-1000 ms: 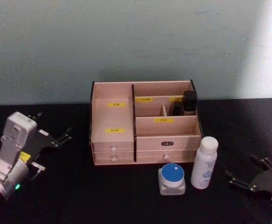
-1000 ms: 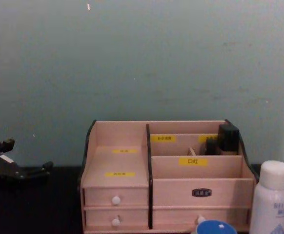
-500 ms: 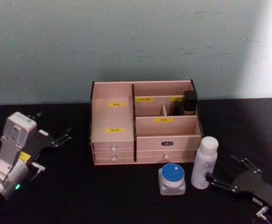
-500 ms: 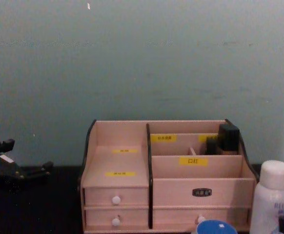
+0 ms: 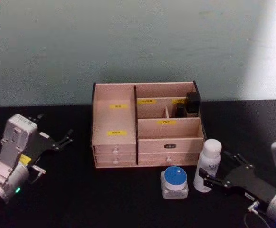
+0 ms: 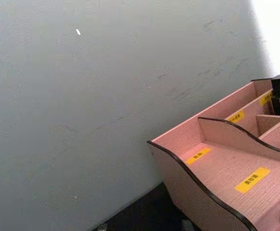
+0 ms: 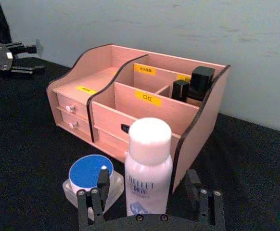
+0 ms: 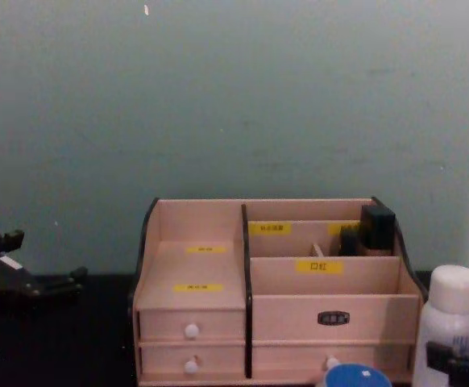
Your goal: Pick up the facial cleanser and watermelon frost from the table and place them into the tiered storage box.
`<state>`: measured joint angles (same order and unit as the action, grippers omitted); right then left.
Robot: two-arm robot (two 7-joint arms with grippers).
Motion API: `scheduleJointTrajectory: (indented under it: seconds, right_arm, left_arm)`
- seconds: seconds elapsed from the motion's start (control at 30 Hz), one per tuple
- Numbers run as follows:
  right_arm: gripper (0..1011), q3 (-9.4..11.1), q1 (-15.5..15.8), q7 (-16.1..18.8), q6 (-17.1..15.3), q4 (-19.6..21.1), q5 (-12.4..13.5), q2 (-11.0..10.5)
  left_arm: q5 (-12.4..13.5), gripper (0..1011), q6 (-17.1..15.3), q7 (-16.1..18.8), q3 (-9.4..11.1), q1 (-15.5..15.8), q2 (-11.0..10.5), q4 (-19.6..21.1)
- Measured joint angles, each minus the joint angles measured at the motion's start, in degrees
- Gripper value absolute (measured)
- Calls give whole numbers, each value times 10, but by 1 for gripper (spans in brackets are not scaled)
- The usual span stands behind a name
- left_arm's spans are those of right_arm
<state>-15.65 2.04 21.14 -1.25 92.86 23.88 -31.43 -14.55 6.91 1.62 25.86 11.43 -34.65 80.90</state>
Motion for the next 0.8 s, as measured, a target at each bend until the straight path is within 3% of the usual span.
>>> scheduleJointTrajectory:
  seconds: [0.8]
  right_arm:
    - [1000, -6, -26, 19, -12, -26, -19, 28]
  left_arm:
    - [0, 1001, 0, 0, 0, 0, 0, 0]
